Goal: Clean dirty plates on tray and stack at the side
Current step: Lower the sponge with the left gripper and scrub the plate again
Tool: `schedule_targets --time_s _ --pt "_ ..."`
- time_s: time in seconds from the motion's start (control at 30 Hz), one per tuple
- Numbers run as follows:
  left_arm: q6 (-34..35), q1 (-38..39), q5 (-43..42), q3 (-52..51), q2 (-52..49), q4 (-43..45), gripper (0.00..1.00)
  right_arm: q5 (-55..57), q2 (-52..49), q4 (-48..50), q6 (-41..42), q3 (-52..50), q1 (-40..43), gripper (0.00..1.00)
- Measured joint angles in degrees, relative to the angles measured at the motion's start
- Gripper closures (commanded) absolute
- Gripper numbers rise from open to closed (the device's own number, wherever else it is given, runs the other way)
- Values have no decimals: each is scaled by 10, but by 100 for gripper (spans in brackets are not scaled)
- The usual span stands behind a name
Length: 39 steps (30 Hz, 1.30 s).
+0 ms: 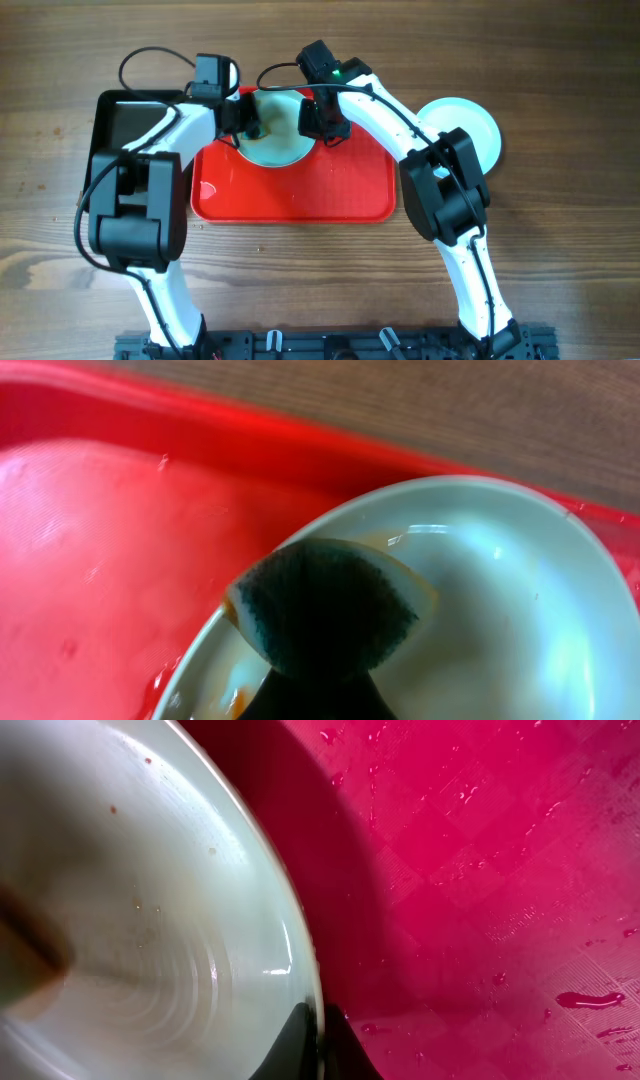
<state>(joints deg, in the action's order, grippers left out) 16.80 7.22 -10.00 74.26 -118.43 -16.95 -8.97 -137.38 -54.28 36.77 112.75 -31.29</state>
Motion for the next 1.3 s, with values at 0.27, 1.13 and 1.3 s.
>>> schedule_targets --time_s 0.27,1.13,1.3 --pt "5 54 180 5 -20 82 96 0 0 13 2 0 1 95" --pt "-23 -54 -144 57 -13 -303 96 -15 0 1 -16 -1 -3 96" --pt "-52 -69 -231 40 -25 -216 96 -15 0 2 -20 -2 -3 96"
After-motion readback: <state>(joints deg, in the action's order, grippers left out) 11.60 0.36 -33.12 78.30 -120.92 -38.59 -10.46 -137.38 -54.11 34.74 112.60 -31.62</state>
